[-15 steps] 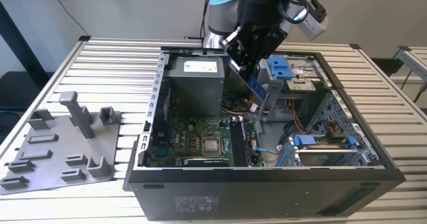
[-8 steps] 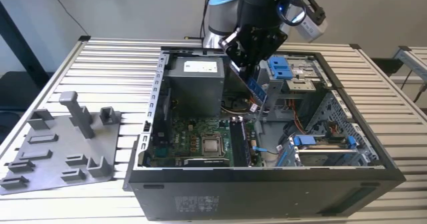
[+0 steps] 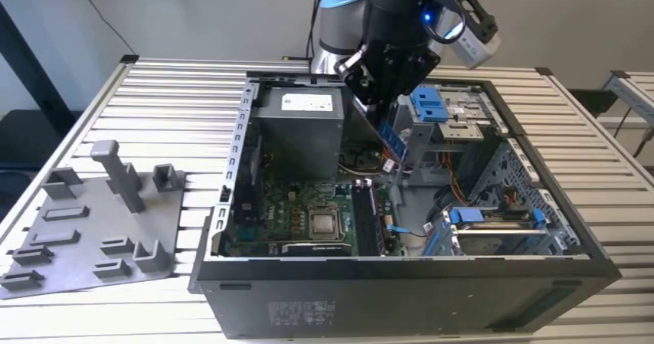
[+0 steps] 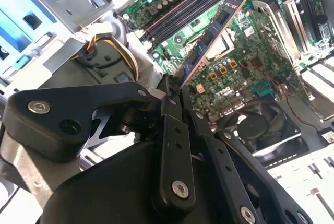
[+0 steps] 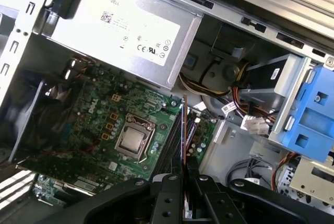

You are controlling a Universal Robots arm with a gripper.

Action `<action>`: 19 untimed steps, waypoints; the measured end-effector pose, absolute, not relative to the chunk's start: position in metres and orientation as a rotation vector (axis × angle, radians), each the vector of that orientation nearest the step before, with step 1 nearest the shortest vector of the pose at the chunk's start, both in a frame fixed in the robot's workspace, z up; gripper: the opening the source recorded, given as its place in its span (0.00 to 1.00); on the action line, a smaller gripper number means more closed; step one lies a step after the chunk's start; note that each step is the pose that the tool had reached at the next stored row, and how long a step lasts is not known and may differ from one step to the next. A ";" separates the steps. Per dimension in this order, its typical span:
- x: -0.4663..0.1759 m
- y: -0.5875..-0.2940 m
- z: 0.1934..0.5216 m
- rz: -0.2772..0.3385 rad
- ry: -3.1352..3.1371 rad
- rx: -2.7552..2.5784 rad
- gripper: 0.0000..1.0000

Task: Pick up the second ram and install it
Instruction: 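Insert the second ram into the second slot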

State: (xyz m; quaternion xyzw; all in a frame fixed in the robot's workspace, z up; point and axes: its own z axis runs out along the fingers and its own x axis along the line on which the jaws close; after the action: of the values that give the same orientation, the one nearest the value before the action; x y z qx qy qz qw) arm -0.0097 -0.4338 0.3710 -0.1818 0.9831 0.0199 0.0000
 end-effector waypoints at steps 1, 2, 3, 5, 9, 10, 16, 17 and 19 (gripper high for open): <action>-0.010 -0.434 0.371 0.062 3.090 -0.566 0.14; -0.010 -0.434 0.370 0.062 3.091 -0.560 0.14; -0.010 -0.434 0.370 0.062 3.091 -0.554 0.14; -0.010 -0.434 0.369 0.062 3.093 -0.543 0.14; -0.010 -0.434 0.367 0.062 3.096 -0.523 0.14; -0.010 -0.434 0.367 0.062 3.097 -0.519 0.14; -0.010 -0.434 0.365 0.062 3.101 -0.496 0.14; -0.010 -0.434 0.365 0.063 3.101 -0.492 0.14; -0.010 -0.434 0.364 0.062 3.102 -0.486 0.14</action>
State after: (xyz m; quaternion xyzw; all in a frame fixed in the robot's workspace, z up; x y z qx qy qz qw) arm -0.0098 -0.4338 0.3641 -0.1547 0.9878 0.0199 0.0005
